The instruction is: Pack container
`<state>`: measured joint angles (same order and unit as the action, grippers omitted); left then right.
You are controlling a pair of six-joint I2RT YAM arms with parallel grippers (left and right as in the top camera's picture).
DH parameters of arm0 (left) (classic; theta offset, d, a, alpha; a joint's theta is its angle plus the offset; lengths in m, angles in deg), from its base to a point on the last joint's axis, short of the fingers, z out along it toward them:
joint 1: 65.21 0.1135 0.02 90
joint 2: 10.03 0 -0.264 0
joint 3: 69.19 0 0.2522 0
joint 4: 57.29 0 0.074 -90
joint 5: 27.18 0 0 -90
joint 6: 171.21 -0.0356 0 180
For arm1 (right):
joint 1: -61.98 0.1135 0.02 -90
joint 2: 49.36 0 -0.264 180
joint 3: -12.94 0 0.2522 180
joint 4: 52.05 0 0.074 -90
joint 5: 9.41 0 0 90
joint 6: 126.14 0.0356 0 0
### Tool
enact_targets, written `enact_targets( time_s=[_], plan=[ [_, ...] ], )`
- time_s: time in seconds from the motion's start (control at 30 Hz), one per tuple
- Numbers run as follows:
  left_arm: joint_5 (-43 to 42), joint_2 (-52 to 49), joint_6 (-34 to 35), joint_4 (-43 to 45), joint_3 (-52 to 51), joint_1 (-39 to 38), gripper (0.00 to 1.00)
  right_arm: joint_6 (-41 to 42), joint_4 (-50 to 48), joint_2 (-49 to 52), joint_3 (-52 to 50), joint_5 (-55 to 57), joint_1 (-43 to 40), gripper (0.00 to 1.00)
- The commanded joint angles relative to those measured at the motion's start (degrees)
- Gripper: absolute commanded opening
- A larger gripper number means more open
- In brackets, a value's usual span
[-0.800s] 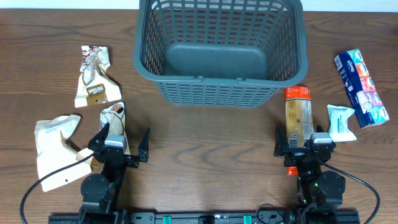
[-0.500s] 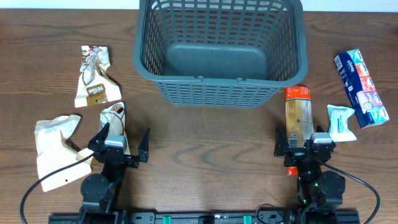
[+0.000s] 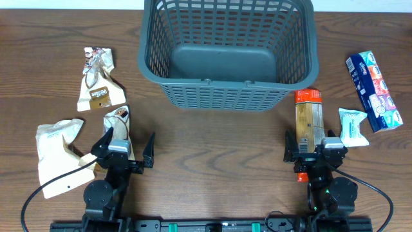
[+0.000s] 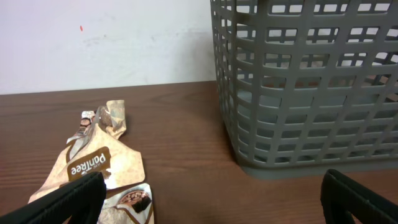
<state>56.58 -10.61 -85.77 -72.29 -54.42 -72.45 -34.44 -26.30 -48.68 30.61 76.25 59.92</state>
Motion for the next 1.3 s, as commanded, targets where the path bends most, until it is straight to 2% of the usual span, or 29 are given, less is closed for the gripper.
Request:
enact_targets(
  time_s=[0.0, 1.27],
  plan=[
    [-2.1, 0.3, -0.8, -2.2, -0.7, -0.3, 0.99, -0.9, 0.0, -0.3, -0.3, -0.4, 0.5, 0.99],
    [-1.8, 0.3, -0.8, -1.6, -0.7, -0.3, 0.98, -0.3, -0.9, -0.3, -0.3, -0.7, 0.5, 0.99]
  ],
)
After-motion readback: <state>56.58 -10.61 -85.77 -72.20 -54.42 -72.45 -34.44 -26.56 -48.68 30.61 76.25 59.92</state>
